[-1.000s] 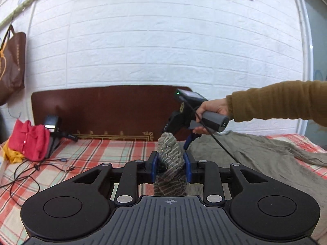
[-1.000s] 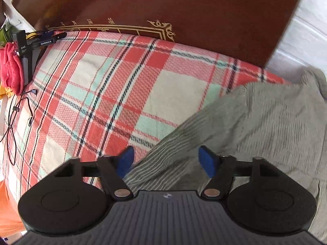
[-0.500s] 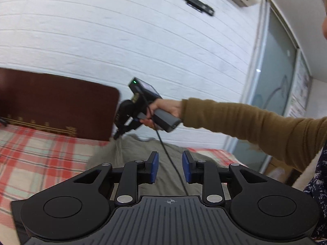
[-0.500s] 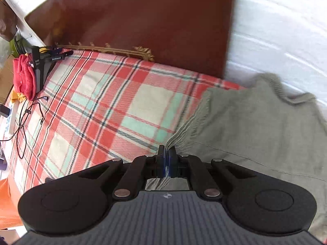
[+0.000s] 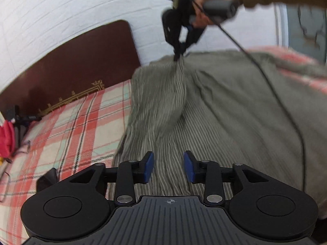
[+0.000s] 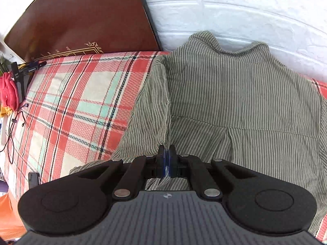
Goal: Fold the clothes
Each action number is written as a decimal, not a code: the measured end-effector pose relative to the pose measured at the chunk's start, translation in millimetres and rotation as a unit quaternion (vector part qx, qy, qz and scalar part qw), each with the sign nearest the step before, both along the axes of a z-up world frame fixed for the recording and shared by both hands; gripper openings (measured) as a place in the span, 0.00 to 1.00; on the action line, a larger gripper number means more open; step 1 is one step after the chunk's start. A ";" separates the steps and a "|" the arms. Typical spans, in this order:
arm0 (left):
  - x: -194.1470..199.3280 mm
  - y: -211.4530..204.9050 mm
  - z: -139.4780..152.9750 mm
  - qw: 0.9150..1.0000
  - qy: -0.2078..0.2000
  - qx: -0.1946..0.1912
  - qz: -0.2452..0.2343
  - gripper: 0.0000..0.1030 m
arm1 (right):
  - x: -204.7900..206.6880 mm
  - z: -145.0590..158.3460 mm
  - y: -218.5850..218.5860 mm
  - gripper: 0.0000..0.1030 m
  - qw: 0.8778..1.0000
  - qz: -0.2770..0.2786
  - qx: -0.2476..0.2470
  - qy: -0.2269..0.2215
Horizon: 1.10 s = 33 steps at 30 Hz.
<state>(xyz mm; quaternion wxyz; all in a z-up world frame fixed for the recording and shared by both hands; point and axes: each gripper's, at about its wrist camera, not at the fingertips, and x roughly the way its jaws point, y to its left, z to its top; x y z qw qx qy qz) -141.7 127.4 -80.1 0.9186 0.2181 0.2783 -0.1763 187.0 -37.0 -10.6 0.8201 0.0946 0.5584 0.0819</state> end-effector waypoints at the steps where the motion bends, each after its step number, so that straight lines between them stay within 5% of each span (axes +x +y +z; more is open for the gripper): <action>1: -2.0 -5.4 -5.0 0.999 -0.013 0.030 0.000 0.57 | -1.2 1.9 -0.2 0.02 1.000 0.003 0.002 -0.003; 5: -2.8 -13.6 -18.4 0.995 -0.016 0.093 -0.015 0.57 | -3.4 10.1 -2.3 0.03 1.000 0.013 0.009 -0.013; 8: 3.9 -9.5 -25.2 0.994 0.012 0.106 -0.013 0.31 | -2.7 8.3 -3.0 0.03 1.000 0.013 0.014 -0.012; 9: 7.5 -5.3 -26.4 0.995 0.026 0.098 -0.009 0.15 | -2.2 6.5 -3.1 0.03 1.000 0.014 0.014 -0.010; 11: 14.5 4.6 -26.0 0.996 0.051 0.074 -0.001 0.03 | -1.6 3.3 -3.7 0.03 1.000 0.013 0.014 -0.005; 15: 21.9 24.7 -9.5 0.997 0.078 0.003 0.014 0.00 | -1.5 0.7 -6.7 0.03 1.000 0.010 0.013 0.000; 18: 21.8 49.6 27.5 0.993 0.081 -0.088 0.012 0.00 | -2.6 7.3 -11.2 0.03 1.000 0.011 0.019 -0.006; 21: 15.7 66.1 67.8 0.982 0.070 -0.172 -0.022 0.00 | -3.9 20.0 -17.8 0.03 0.999 0.007 0.029 -0.021; 25: 6.0 71.5 102.6 0.956 0.080 -0.267 -0.091 0.00 | -6.6 31.7 -31.5 0.03 0.999 -0.002 0.032 -0.040; 33: 23.2 11.7 77.8 0.922 0.152 -0.315 -0.166 0.00 | -11.7 -9.4 -63.7 0.03 0.999 -0.038 0.001 -0.024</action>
